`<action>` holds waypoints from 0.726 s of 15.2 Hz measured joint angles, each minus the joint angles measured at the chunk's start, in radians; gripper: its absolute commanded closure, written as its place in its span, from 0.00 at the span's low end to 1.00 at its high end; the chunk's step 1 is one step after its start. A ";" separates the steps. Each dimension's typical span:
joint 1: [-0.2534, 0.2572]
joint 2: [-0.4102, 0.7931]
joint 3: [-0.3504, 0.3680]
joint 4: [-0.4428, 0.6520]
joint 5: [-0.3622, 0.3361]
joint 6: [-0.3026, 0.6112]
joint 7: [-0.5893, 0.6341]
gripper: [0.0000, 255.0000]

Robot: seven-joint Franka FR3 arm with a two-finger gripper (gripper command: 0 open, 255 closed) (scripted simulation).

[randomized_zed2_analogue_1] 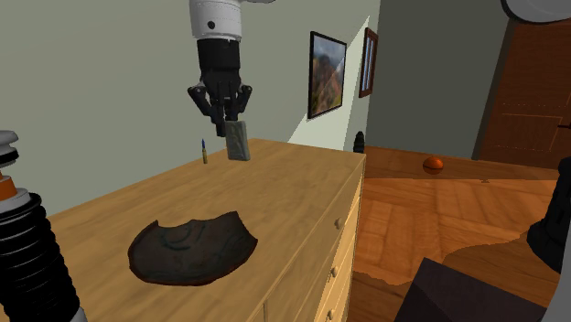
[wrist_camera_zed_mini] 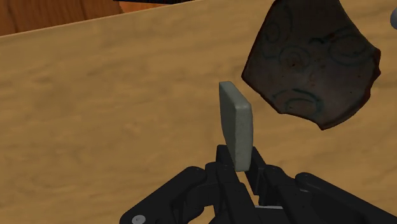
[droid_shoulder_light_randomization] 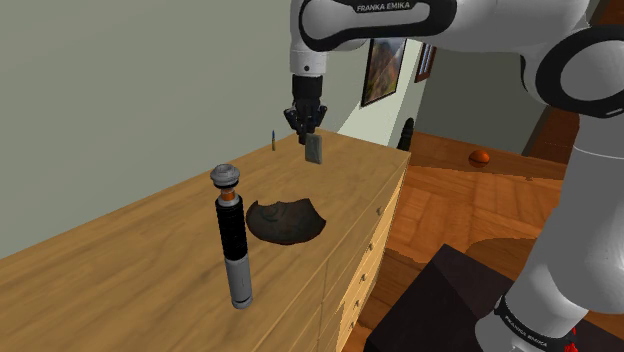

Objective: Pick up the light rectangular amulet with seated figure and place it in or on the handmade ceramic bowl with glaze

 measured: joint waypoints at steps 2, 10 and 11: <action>0.029 0.004 0.018 0.010 -0.003 -0.007 0.048 1.00; 0.141 0.007 0.090 0.042 -0.015 -0.032 0.229 1.00; 0.151 0.011 0.095 0.055 -0.017 -0.040 0.243 1.00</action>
